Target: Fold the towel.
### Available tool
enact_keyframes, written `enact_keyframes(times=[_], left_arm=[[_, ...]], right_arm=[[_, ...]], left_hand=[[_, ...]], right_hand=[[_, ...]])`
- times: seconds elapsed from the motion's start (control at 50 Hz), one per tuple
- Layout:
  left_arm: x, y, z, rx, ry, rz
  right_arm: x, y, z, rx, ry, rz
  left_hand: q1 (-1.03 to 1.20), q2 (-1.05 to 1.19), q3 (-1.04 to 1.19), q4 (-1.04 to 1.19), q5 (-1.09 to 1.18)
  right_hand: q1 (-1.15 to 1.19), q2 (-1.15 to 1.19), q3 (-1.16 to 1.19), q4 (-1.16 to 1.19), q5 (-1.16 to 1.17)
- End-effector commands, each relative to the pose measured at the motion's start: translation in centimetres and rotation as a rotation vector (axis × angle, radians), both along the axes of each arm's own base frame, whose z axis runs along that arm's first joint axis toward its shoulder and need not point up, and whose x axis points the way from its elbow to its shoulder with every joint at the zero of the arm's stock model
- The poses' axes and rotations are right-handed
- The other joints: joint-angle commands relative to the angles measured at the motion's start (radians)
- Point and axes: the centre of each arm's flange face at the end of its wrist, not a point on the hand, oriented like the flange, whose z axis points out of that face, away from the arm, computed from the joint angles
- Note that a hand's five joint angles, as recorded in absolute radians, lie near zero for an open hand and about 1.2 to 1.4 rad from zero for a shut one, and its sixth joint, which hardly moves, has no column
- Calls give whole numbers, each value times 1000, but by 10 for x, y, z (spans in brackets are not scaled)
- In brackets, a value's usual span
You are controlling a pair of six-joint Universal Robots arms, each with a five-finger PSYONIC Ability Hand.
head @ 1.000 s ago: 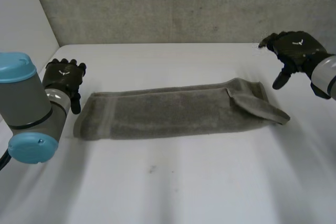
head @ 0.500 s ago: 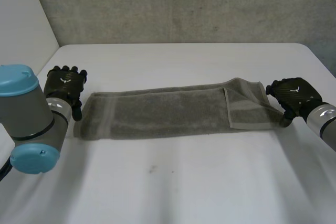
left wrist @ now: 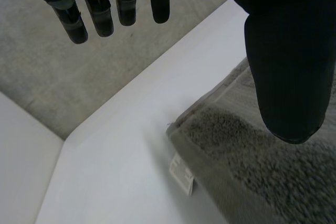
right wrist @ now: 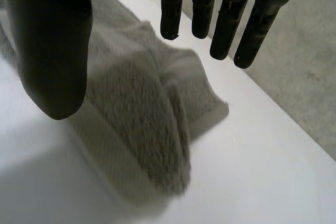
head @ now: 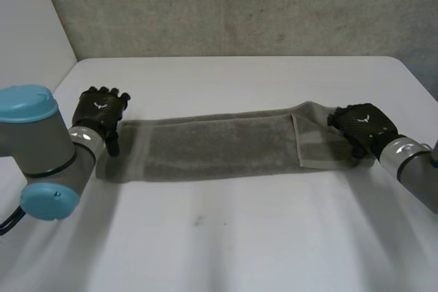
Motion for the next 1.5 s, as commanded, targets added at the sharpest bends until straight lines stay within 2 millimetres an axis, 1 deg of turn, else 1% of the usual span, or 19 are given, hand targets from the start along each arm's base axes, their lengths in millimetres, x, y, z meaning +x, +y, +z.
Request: enact_keyframes(times=[0.02,0.12,0.22,0.36,0.42,0.6,0.74,0.8,0.82,0.84,0.86,0.9,1.06,1.24,1.38,1.42,1.44,1.46,1.5], left_arm=[[-4,-12,-5,2,6,-22],[-4,-11,-10,14,5,-19],[-3,-8,-14,32,1,-15],[-1,-4,-16,43,-2,-14],[-1,-4,-15,40,-2,-14],[-1,-3,-14,40,0,-12],[0,0,-14,44,-2,-12],[0,1,-15,47,-2,-13],[0,2,-15,49,-3,-13],[0,2,-15,47,-2,-13],[0,2,-14,46,-2,-13],[0,2,-14,46,-2,-13],[1,2,-14,47,-2,-10],[1,3,-10,38,0,-10],[3,6,-9,40,0,-9],[4,8,-8,42,1,-7],[4,8,-8,42,1,-7],[4,9,-8,42,1,-7],[6,8,-6,37,2,-2]], right_arm=[[20,4,3,-3,-26,23],[29,8,-11,20,-12,52],[28,7,-17,15,20,46],[12,-7,-12,-16,44,-29],[-6,-20,-8,-13,29,-80],[-22,-21,-10,73,9,-121],[-31,-28,-10,152,-116,-163],[-33,-30,-16,180,-136,-158],[-36,-33,-18,186,-142,-164],[-38,-34,-20,193,-144,-169],[-38,-34,-20,193,-144,-169],[-44,-39,-22,198,-156,-189],[-70,-52,-10,184,-183,-257],[-104,-63,22,151,-134,-322],[-101,-68,43,121,-137,-309],[-87,-70,59,93,-150,-279],[-87,-70,59,93,-150,-279],[-67,-68,67,81,-167,-240],[-11,-58,91,43,-228,-121]], left_hand=[[27,31,34,33,4],[27,31,34,33,4],[27,31,34,33,4],[27,31,34,33,4],[27,31,34,33,4],[27,31,34,33,4],[30,34,37,36,7],[27,31,34,33,4],[30,34,37,36,7],[30,34,37,36,7],[30,34,37,36,7],[30,34,37,36,7],[27,31,34,33,4],[27,31,34,33,4],[27,31,34,33,4],[27,31,34,33,4],[27,31,34,33,4],[27,31,34,33,4],[30,34,37,36,7]], right_hand=[[8,28,12,4,-6],[8,28,12,4,-6],[11,31,15,7,-4],[8,28,12,4,-6],[11,31,15,7,-4],[13,34,18,10,-1],[63,84,68,60,49],[149,169,153,145,134],[268,288,273,264,254],[519,539,524,515,505],[521,542,526,518,507],[1002,1023,1007,999,988],[1005,1025,1010,1001,991],[1005,1025,1010,1001,991],[1005,1025,1010,1001,991],[1005,1025,1010,1001,991],[1005,1025,1010,1001,991],[1005,1025,1010,1001,991],[1005,1025,1010,1001,991]])
